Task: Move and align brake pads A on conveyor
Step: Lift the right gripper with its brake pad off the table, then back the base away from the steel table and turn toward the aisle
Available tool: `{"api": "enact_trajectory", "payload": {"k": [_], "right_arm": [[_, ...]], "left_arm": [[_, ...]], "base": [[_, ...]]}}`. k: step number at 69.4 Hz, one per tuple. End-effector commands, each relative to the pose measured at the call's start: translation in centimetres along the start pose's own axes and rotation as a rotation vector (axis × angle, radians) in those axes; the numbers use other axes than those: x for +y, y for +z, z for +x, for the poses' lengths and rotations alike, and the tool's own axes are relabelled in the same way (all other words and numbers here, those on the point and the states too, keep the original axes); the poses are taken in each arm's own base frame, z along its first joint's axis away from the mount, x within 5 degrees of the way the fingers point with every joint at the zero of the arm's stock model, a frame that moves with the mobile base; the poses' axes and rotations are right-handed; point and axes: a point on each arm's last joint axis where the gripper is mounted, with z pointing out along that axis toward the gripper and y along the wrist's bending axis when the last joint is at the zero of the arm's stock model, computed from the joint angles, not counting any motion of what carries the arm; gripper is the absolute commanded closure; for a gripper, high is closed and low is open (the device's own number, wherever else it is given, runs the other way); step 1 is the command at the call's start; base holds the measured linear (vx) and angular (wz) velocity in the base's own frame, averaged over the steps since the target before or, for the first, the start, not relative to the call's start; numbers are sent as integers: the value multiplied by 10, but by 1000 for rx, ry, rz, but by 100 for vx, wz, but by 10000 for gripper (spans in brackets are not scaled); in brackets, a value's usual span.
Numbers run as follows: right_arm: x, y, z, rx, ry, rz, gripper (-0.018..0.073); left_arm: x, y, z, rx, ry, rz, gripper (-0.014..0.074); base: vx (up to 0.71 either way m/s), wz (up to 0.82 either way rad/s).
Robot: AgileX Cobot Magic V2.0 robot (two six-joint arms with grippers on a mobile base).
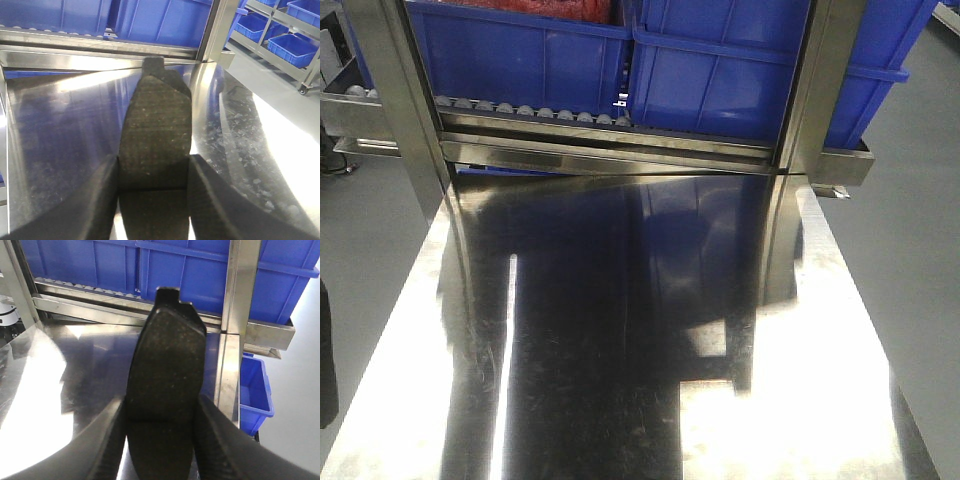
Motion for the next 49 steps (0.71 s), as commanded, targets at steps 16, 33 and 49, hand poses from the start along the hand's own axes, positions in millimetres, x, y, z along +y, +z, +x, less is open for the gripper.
{"api": "enact_trajectory", "payload": {"k": [16, 33, 49], "right_arm": [[0, -4, -18, -132, -22, 1, 561], [0, -4, -18, -129, -19, 0, 561], [1, -4, -18, -129, -16, -2, 561]], "left_arm": [[-6, -4, -17, -111, 7, 46, 602], [-6, -4, -17, -111, 7, 46, 602], [-6, -4, -17, -111, 7, 46, 602]], "base": [[0, 0], [0, 0], [-3, 11]]}}
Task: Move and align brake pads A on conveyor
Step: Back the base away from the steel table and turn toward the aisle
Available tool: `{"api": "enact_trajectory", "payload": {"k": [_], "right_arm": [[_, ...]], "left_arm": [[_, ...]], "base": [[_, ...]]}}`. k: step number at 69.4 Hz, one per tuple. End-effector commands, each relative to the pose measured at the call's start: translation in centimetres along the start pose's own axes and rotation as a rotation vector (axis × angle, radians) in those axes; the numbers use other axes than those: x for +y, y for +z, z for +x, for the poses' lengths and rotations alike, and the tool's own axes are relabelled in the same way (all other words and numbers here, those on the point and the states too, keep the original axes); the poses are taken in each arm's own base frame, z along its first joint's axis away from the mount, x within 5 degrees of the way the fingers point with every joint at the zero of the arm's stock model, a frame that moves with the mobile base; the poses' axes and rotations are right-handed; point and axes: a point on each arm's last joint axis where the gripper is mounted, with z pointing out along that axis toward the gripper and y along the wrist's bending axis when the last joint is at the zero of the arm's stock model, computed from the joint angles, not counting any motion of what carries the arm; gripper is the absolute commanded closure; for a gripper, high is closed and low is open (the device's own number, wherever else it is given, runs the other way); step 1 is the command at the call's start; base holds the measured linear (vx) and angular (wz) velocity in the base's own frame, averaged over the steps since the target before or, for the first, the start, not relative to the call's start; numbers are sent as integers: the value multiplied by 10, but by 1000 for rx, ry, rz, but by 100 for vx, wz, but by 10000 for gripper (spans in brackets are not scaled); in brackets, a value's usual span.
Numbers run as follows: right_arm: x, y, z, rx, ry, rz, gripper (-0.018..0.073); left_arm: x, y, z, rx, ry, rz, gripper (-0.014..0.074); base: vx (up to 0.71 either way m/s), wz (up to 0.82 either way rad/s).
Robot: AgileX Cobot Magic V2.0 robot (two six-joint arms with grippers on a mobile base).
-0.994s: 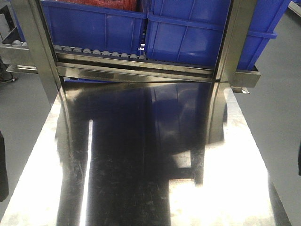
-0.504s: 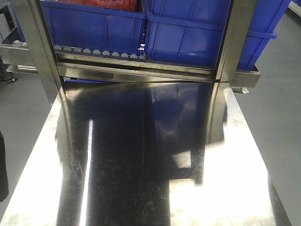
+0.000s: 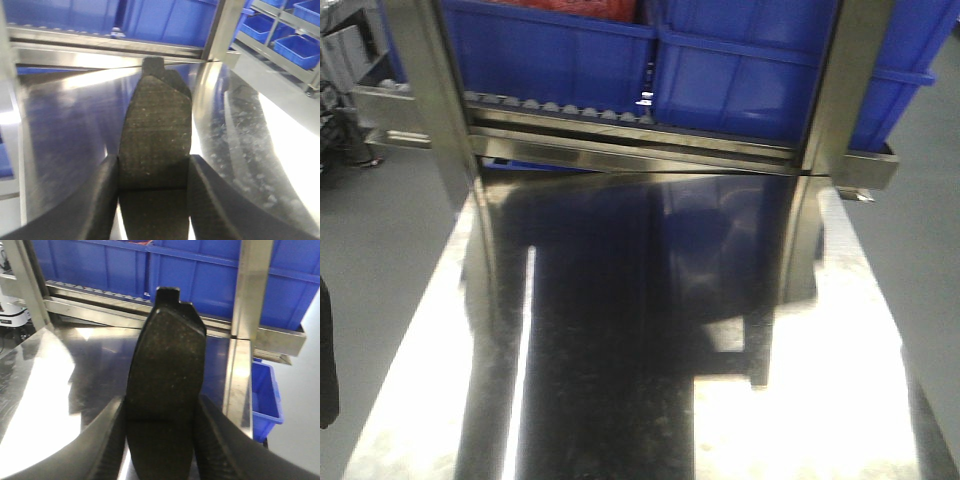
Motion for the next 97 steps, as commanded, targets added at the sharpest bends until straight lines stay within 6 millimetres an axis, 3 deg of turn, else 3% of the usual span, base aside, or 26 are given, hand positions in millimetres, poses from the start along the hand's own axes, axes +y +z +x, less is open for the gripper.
{"api": "enact_trajectory", "payload": {"k": [1, 97], "right_arm": [[1, -3, -17, -121, -12, -3, 561], [1, -3, -17, -116, -11, -3, 561]], "left_arm": [[-6, -4, -17, -111, 7, 46, 602], [-5, -4, -16, -107, 7, 44, 602]], "base": [[-7, 29], [-18, 71]]}}
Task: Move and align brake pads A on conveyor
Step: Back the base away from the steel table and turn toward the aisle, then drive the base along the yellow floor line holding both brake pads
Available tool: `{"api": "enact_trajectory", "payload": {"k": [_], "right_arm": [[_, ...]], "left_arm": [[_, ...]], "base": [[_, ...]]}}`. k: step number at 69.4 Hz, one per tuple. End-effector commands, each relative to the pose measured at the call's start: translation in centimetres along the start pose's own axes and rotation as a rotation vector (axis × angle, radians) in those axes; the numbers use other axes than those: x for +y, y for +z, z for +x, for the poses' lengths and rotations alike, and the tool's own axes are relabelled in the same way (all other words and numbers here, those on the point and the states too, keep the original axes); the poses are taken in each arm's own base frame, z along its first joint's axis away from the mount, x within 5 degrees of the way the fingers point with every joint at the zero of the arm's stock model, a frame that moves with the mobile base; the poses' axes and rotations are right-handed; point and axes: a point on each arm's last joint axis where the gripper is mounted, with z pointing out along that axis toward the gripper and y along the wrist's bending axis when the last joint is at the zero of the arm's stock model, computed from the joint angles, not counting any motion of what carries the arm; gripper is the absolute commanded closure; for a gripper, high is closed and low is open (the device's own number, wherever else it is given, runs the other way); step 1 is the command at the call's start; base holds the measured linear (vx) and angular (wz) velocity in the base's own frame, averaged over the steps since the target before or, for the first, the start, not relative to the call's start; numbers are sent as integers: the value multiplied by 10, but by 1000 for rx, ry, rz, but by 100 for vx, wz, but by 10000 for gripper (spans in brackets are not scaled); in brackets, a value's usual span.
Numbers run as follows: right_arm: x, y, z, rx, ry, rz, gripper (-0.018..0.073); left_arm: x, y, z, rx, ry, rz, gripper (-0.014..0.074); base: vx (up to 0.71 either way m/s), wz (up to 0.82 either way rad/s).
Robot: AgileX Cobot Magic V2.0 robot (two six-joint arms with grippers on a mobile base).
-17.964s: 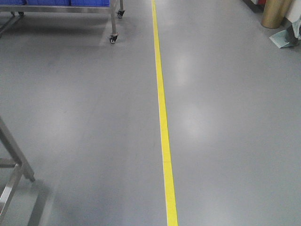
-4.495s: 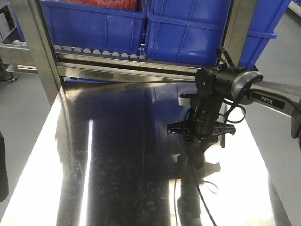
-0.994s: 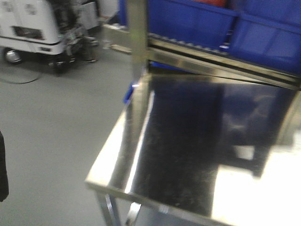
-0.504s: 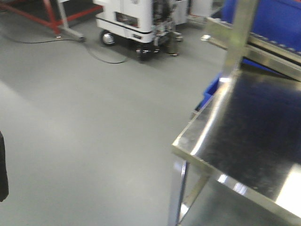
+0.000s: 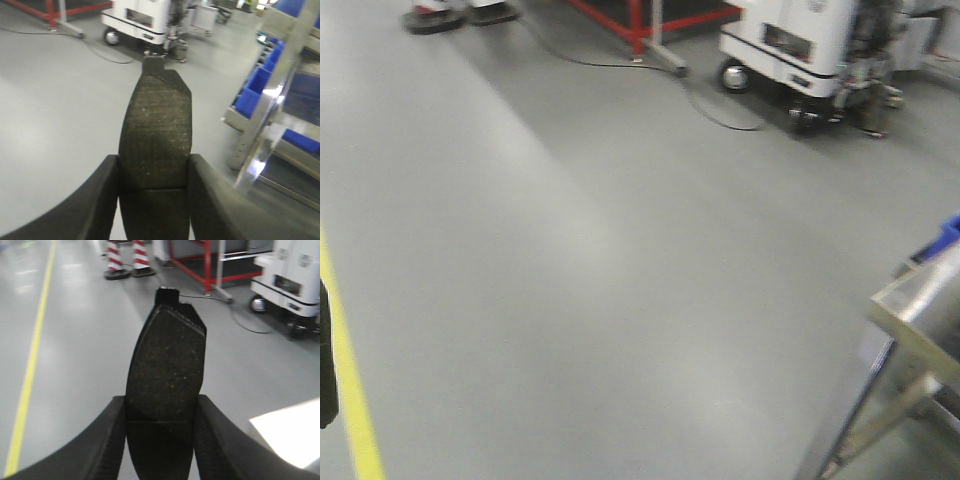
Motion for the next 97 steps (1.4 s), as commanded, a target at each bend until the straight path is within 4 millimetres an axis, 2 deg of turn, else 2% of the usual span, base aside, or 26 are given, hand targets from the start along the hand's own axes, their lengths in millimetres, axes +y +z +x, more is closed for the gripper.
{"api": "enact_trajectory", "payload": {"k": [1, 47, 97], "right_arm": [[0, -3, -17, -116, -14, -2, 561], [0, -3, -17, -116, -14, -2, 561], [0, -3, -17, -116, -14, -2, 561]], "left_arm": [[-6, -4, -16, -108, 4, 46, 602], [-5, -4, -16, -109, 3, 43, 602], [-5, -4, -16, -109, 3, 43, 602]], "base": [[-15, 79], [-7, 78], [19, 19]]}}
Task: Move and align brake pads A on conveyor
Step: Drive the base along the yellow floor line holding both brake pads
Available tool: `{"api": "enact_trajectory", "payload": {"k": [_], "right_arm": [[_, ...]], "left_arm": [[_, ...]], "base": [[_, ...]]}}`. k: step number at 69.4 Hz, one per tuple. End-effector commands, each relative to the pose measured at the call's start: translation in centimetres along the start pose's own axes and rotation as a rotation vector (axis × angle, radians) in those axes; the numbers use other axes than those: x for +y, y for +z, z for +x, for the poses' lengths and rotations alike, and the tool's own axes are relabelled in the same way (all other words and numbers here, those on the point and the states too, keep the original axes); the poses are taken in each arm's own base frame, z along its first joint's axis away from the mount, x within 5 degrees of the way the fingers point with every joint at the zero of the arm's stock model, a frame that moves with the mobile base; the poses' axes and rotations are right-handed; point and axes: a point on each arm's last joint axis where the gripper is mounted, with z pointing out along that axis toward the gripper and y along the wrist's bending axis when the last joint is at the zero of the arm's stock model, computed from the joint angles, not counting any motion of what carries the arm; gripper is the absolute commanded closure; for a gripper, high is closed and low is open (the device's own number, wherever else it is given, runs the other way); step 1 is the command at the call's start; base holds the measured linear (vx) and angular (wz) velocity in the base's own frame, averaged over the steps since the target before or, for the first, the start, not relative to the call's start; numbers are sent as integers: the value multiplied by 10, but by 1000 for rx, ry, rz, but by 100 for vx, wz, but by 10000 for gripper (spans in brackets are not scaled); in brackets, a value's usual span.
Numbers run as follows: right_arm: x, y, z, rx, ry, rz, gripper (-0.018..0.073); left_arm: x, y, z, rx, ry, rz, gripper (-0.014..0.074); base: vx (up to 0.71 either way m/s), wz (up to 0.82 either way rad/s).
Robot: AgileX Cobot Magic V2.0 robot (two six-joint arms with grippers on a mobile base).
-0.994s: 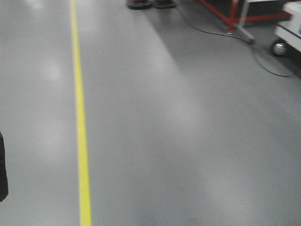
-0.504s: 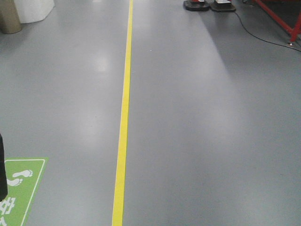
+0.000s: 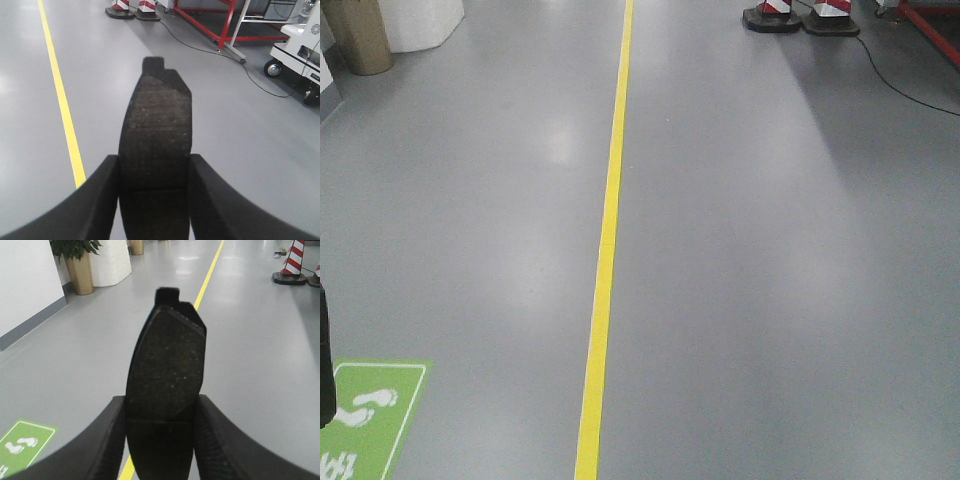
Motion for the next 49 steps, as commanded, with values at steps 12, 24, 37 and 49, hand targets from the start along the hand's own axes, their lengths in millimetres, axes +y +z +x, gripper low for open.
{"api": "enact_trajectory", "payload": {"k": [12, 24, 37, 49], "right_arm": [[0, -3, -17, -116, -14, -1, 561], [0, -3, -17, -116, -14, -1, 561], [0, -3, -17, -116, -14, -1, 561], [0, -3, -17, -116, -14, -1, 561]], "left_arm": [[-5, -3, -16, -105, 4, 42, 602], [-5, -3, -16, -105, 4, 42, 602], [-5, -3, -16, -105, 4, 42, 602], [-5, -3, -16, -105, 4, 42, 602]], "base": [[46, -5], [53, -8], [58, -11], [59, -12]]}}
